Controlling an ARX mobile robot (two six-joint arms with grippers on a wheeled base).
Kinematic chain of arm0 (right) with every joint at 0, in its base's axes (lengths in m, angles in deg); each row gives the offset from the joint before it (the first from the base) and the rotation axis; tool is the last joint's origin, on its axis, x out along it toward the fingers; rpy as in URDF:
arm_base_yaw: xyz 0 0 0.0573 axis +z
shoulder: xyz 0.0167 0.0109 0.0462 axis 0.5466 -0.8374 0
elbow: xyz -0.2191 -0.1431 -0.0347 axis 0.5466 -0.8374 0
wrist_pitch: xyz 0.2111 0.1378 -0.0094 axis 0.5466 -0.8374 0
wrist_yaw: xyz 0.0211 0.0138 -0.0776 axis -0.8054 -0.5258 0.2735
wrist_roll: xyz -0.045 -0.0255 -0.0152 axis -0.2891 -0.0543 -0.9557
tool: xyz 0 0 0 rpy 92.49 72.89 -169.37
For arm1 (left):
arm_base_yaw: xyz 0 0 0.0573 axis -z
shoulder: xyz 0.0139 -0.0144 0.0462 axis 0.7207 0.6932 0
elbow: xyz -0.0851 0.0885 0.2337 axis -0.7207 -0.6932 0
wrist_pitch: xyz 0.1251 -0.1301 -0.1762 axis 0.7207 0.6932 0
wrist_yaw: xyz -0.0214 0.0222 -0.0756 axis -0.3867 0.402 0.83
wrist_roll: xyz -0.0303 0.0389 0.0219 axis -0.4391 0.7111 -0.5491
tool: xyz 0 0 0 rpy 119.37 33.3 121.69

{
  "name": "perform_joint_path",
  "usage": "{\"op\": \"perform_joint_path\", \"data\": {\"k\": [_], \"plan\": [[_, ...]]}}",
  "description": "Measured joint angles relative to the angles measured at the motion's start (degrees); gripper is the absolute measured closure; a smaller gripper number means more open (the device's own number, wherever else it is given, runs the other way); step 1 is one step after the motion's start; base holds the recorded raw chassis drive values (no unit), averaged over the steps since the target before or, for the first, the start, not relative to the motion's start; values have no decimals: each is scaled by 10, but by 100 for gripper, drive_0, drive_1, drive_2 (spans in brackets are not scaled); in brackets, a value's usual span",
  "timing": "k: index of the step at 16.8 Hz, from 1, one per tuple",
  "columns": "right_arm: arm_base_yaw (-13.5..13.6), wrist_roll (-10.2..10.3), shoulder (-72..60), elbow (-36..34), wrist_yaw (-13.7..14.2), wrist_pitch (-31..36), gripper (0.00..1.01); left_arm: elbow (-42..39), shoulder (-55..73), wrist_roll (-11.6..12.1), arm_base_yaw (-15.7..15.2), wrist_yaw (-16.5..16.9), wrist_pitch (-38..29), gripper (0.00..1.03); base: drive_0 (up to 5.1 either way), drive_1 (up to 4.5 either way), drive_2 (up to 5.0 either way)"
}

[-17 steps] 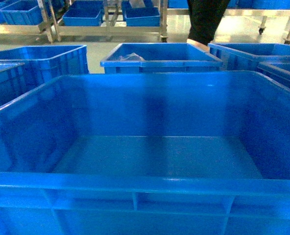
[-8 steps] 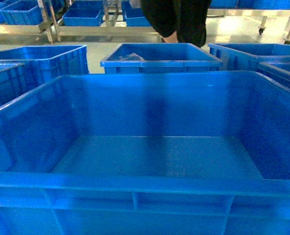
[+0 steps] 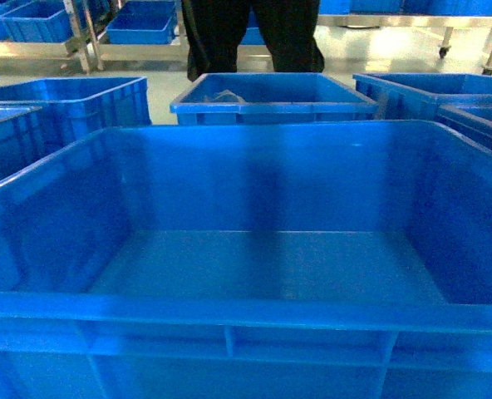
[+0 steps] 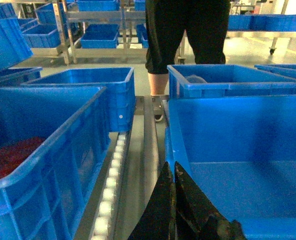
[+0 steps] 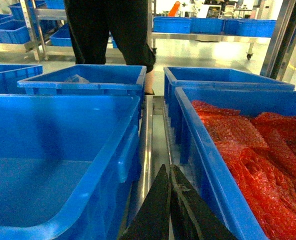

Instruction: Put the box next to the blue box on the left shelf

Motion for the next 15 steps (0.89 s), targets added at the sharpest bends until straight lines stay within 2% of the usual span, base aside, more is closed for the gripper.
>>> {"op": "perform_joint_path", "data": {"k": [3,4,5,6,7,15], "plan": [[0,0,36,0,-1,-31,100,0,-26,0,0,0,24,102,0,0,0],[0,0,45,0,-1,-42,100,0,-83,0,0,2,112,102,0,0,0],[0,0,53,0,-1,-48,100,0,-116,0,0,-1,118,102,0,0,0],[0,0,72,0,-1,-75,100,1,-115,0,0,-1,117,102,0,0,0],[0,0,133,0,-2,-154,100,0,-115,0,0,-3,125,102,0,0,0],[0,-1,152,0,-1,-154,98,0,-115,0,0,0,120,102,0,0,0]]}}
